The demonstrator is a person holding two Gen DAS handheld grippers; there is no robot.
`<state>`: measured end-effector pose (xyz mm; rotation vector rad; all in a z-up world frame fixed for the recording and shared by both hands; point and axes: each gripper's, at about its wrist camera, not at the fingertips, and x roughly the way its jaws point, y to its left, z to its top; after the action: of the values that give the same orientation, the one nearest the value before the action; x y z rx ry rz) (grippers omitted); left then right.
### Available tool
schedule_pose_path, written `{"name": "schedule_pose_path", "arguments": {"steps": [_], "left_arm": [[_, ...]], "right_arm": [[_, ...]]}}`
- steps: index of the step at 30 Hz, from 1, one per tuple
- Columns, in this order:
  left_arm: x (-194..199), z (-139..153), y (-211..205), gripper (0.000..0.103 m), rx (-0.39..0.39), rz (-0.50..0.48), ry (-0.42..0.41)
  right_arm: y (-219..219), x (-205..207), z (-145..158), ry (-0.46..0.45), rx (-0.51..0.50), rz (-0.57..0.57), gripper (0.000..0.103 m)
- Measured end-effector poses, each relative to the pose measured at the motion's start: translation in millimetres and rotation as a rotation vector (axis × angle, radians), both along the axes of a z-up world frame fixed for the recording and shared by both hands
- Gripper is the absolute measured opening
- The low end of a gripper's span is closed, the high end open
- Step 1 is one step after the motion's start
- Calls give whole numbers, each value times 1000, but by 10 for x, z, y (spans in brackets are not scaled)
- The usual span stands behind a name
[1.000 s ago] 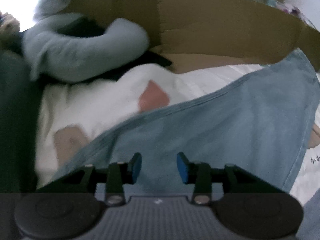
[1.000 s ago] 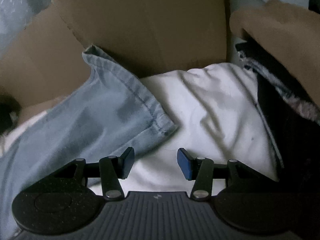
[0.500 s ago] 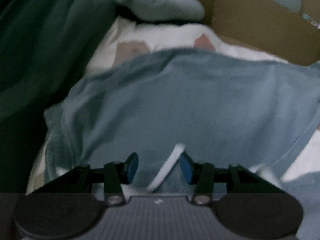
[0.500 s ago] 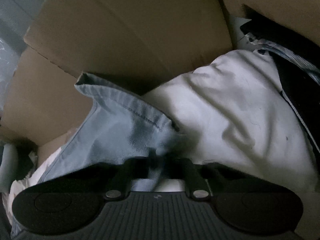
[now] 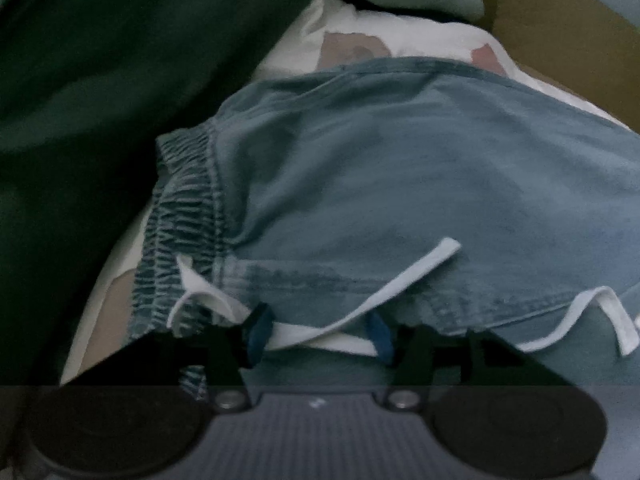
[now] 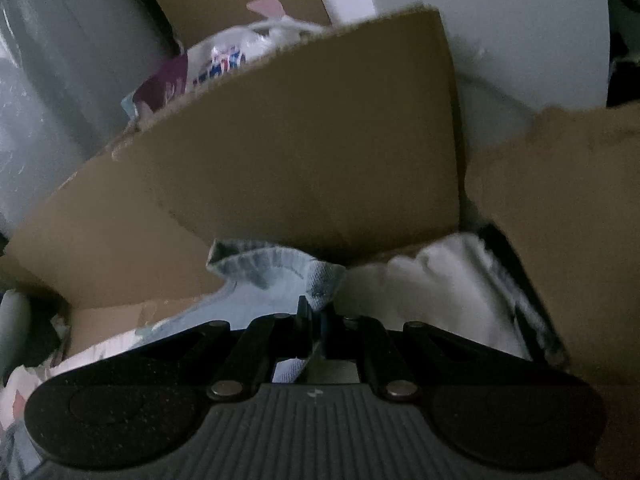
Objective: Fold clothes
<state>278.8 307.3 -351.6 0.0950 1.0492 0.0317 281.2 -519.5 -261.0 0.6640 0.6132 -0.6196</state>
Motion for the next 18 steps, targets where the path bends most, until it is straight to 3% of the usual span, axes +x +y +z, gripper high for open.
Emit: {"name": "schedule_pose_path", "arguments": {"steps": [7,10,18], "left_arm": [[-33,-5,155,57,12,17,38],[-79,17,200,61,52,42,47],[-310,113,412,56,103,87,66]], "right_arm": [[-136,1,85,18,-24,-27,1],[-157,-40,-92,66,-11,-35,2],[-78,-211,-464,160,7,-27,3]]}}
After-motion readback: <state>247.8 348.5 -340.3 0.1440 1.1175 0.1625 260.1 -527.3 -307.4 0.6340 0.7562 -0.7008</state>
